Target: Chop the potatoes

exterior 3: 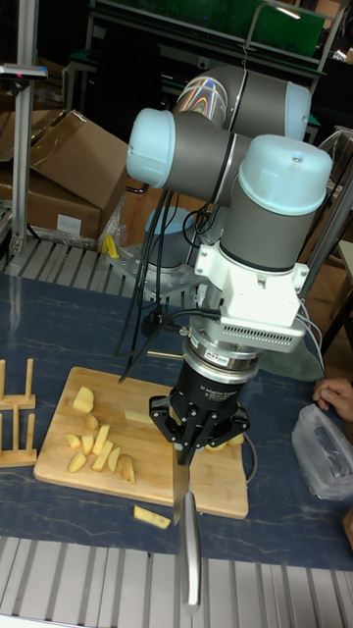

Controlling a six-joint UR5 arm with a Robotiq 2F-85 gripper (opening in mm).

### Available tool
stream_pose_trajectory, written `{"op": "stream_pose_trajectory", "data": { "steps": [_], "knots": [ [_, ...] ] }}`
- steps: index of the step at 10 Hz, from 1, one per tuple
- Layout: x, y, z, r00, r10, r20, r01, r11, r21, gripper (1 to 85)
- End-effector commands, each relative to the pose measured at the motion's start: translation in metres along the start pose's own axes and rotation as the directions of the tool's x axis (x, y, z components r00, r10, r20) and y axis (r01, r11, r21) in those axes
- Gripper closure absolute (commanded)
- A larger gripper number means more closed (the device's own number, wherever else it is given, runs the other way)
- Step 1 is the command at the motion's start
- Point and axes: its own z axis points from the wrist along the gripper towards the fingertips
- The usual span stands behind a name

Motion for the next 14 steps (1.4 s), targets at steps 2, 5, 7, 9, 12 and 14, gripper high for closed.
{"op": "stream_pose_trajectory", "data": {
  "steps": [2, 5, 7, 9, 12, 14],
  "knots": [
    [-0.0006, 0.0016, -0.0022, 1.0, 0.004, 0.004, -0.004, 1.0, -0.012, 84.7],
    [-0.0001, 0.001, -0.0024, 1.0, 0.001, 0.002, -0.001, 1.0, -0.01, 84.7],
    [0.0003, 0.0011, -0.0024, 1.0, -0.003, 0.001, 0.003, 1.0, -0.01, 84.7],
    [-0.0002, -0.0006, -0.0028, 1.0, -0.008, 0.004, 0.008, 1.0, -0.004, 84.7],
    [0.0001, -0.0008, -0.0034, 1.0, -0.007, 0.004, 0.007, 1.0, -0.007, 84.7],
    [0.0007, -0.0019, -0.0033, 1.0, -0.008, 0.002, 0.008, 1.0, -0.006, 84.7]
  ]
}}
